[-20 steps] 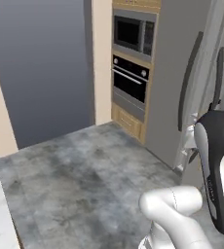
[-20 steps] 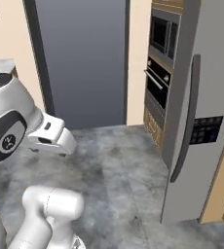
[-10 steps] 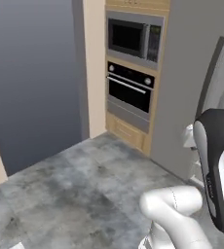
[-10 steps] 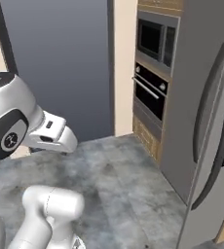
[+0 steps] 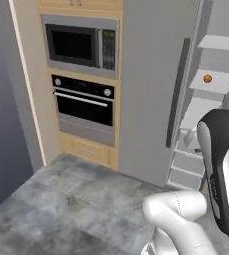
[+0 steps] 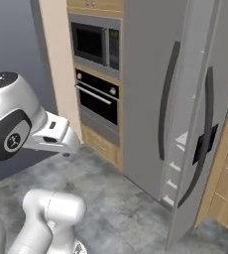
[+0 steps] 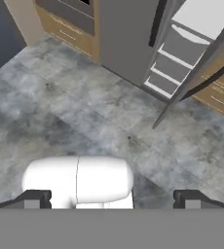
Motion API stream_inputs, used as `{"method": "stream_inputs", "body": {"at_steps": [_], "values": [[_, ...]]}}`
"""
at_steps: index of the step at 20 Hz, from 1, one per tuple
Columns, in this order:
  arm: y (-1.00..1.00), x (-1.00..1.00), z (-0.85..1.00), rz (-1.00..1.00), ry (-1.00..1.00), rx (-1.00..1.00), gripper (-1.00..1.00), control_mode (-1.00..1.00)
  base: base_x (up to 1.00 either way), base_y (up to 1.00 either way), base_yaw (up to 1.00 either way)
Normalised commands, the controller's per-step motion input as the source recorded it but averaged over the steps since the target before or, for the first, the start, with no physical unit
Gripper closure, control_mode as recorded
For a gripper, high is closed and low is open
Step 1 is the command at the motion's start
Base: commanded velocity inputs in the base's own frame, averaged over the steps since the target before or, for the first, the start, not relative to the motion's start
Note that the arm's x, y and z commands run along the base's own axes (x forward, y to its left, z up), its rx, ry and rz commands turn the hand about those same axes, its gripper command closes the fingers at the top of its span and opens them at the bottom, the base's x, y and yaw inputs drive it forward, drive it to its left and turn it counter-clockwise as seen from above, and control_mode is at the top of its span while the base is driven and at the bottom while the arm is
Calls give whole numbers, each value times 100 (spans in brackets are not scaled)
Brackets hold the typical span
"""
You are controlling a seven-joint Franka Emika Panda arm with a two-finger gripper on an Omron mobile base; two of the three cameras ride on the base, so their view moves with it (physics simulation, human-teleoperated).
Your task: Take the fish, mushroom, and peach from the freezer and place them in the bowl on the counter.
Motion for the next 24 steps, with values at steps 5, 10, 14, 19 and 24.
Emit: {"method": "stream_inputs", "body": {"at_steps": [5,10,14,19,24], "values": [[0,0,0,0,0,0,-100,100,63,35,-68],[0,0,0,0,0,0,-100,100,89,39,-53],[0,0,0,0,0,0,-100,100,100,23,-41],[0,0,0,0,0,0,-100,100,100,0,-33],[0,0,0,0,0,0,-100,100,84,4,-31]]}}
